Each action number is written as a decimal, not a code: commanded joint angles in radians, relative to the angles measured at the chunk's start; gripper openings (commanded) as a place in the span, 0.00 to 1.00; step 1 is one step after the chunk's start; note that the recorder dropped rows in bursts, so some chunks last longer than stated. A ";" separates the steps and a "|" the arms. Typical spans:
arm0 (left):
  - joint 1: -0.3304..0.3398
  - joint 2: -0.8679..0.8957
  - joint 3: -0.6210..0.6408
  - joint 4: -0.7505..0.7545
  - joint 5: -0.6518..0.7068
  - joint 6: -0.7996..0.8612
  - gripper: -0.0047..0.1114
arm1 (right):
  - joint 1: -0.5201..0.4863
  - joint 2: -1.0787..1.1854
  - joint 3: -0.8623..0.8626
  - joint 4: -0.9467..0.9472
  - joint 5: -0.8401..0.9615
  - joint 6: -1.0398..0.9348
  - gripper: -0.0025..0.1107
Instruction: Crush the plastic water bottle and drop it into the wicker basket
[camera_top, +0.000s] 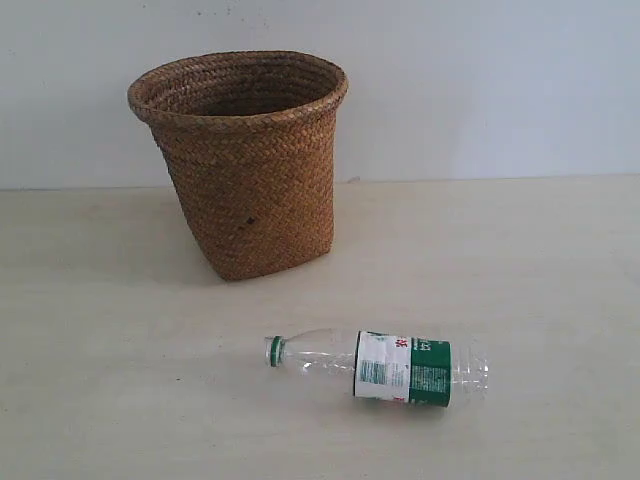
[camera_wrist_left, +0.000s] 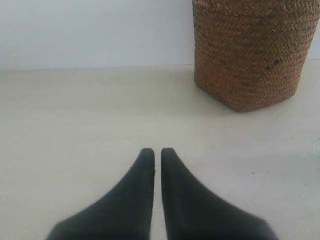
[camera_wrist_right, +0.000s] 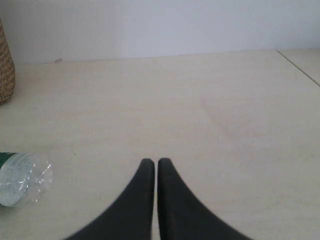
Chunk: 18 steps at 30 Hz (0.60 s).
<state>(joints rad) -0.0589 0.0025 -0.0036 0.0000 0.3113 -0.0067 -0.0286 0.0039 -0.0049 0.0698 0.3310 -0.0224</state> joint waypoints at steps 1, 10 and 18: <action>0.003 -0.003 0.004 -0.011 -0.005 0.007 0.08 | 0.000 -0.004 0.005 0.003 -0.009 -0.001 0.02; 0.003 -0.003 0.004 -0.011 -0.003 0.007 0.08 | 0.000 -0.004 0.005 0.003 -0.009 -0.001 0.02; 0.003 -0.003 0.004 -0.011 -0.015 0.007 0.08 | 0.000 -0.004 0.005 0.003 -0.009 -0.001 0.02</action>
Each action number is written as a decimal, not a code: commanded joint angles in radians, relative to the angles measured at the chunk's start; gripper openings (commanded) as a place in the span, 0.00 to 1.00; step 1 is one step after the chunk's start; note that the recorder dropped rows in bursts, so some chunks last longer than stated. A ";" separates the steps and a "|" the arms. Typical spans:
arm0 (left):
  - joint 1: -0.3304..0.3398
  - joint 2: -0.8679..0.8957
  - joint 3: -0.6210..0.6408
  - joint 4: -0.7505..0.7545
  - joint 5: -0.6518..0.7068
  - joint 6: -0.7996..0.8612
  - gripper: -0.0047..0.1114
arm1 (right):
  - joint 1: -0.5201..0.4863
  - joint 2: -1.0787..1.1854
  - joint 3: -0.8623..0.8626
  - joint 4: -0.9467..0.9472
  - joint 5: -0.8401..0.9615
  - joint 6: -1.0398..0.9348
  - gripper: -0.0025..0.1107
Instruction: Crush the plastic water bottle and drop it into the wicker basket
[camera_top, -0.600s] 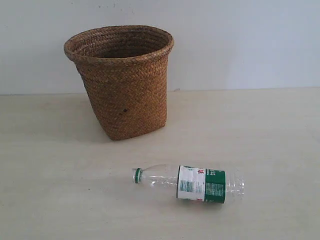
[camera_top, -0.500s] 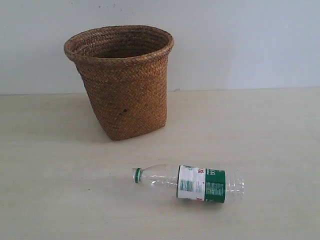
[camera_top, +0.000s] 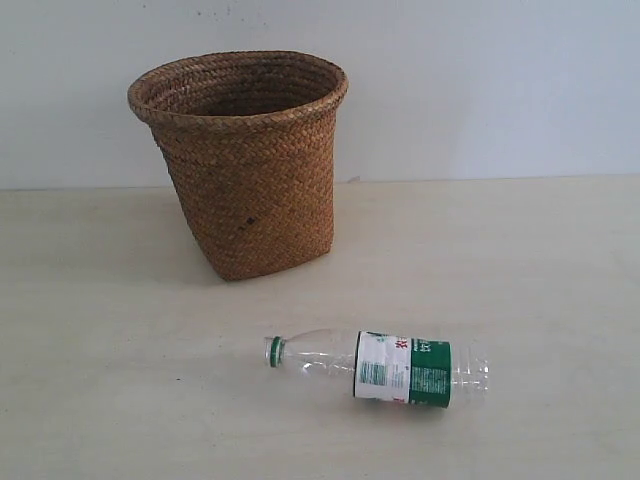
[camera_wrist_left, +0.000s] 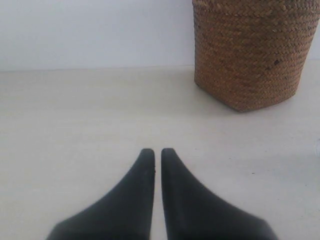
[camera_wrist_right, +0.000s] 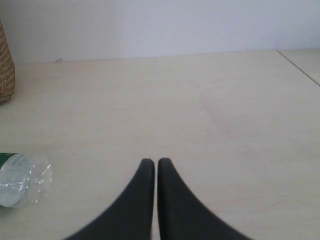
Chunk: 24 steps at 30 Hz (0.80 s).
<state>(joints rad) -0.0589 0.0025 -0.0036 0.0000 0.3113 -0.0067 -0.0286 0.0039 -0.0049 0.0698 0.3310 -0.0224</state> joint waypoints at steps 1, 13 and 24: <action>0.003 -0.003 0.004 -0.011 -0.018 0.007 0.08 | 0.000 -0.004 0.005 0.003 -0.009 -0.001 0.02; 0.003 -0.003 0.004 -0.038 -0.311 0.007 0.08 | 0.000 -0.004 0.005 0.003 -0.028 -0.002 0.02; 0.003 -0.003 0.004 -0.083 -0.544 -0.280 0.08 | 0.000 -0.004 0.005 0.003 -0.028 -0.002 0.02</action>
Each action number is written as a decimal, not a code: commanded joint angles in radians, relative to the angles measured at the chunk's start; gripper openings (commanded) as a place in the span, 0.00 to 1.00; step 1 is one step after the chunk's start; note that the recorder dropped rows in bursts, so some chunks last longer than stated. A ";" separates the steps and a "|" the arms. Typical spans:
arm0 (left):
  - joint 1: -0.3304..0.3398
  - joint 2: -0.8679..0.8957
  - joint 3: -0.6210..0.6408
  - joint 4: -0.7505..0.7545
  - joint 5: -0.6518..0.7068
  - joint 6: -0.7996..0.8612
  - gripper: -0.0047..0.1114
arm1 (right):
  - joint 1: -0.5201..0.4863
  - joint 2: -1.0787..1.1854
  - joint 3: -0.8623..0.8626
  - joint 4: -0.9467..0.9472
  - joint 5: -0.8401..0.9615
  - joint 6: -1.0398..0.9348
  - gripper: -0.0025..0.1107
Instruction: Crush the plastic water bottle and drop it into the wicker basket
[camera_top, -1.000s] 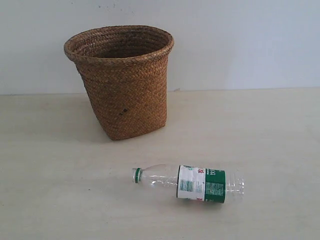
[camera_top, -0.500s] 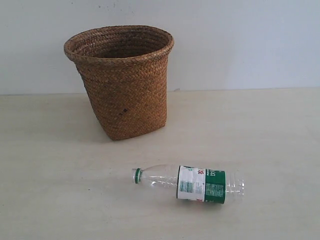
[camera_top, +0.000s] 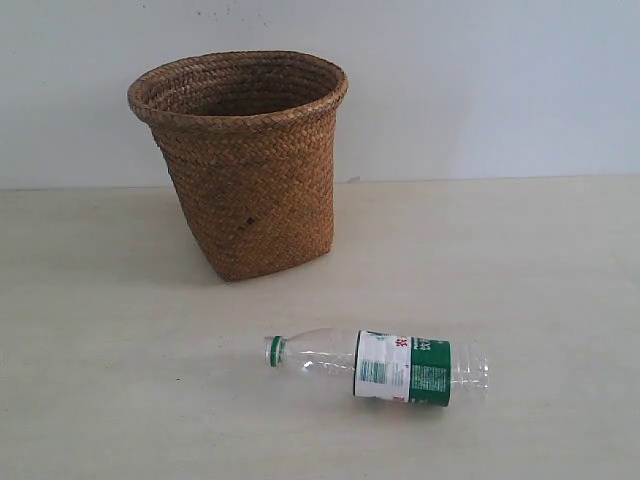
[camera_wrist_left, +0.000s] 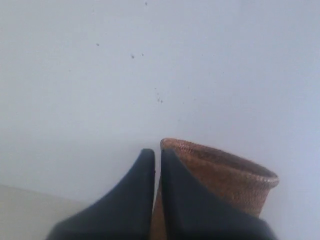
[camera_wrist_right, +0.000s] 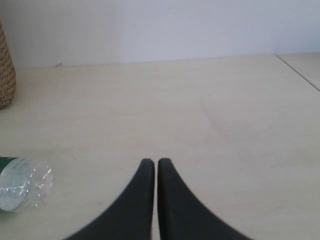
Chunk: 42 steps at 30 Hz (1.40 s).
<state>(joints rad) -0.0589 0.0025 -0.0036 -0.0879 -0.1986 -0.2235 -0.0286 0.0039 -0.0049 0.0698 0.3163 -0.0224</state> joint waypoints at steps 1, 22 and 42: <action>0.003 -0.003 0.004 0.005 -0.029 -0.063 0.08 | 0.000 -0.004 0.005 0.003 -0.013 -0.002 0.02; 0.003 0.307 -0.562 -0.052 0.651 0.223 0.08 | 0.000 -0.004 0.005 0.003 -0.013 -0.002 0.02; 0.003 0.818 -0.743 -0.869 1.068 0.911 0.08 | 0.000 -0.004 0.005 0.003 -0.013 -0.002 0.02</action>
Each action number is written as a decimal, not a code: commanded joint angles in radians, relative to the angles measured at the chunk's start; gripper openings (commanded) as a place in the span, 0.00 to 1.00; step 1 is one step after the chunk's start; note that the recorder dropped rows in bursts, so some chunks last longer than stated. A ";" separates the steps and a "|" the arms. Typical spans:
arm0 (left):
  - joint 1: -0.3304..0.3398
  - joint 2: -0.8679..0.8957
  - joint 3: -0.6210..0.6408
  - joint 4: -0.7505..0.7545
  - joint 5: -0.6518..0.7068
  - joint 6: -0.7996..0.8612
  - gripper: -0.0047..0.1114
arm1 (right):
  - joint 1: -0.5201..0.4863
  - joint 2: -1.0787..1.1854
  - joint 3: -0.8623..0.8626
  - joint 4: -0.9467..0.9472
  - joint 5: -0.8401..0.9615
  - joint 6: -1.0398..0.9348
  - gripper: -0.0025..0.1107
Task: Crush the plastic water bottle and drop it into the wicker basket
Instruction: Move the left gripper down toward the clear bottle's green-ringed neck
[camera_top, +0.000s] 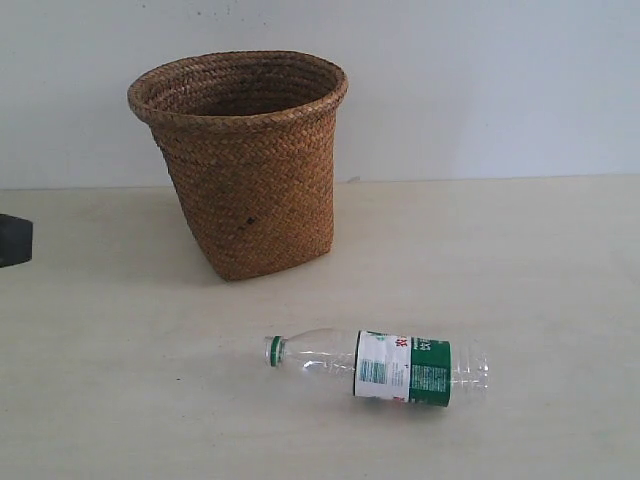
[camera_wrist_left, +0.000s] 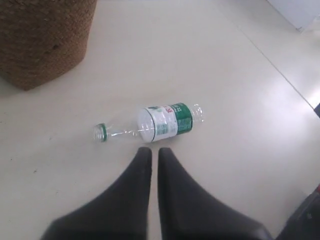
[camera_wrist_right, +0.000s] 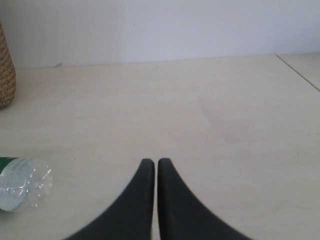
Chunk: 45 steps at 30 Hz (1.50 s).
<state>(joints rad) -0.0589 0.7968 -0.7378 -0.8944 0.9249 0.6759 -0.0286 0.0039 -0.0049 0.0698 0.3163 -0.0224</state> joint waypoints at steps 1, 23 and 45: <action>0.003 0.026 -0.009 -0.066 -0.073 0.011 0.08 | 0.000 -0.004 0.005 0.003 -0.013 -0.002 0.02; 0.003 0.046 -0.013 -0.060 -0.377 0.033 0.08 | 0.000 -0.004 0.005 0.003 -0.013 -0.002 0.02; -0.028 0.889 -0.672 0.169 0.220 0.564 0.08 | 0.000 -0.004 0.005 0.003 -0.013 -0.002 0.02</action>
<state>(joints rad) -0.0630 1.6025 -1.3491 -0.7638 1.0315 1.2329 -0.0286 0.0039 -0.0049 0.0698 0.3163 -0.0224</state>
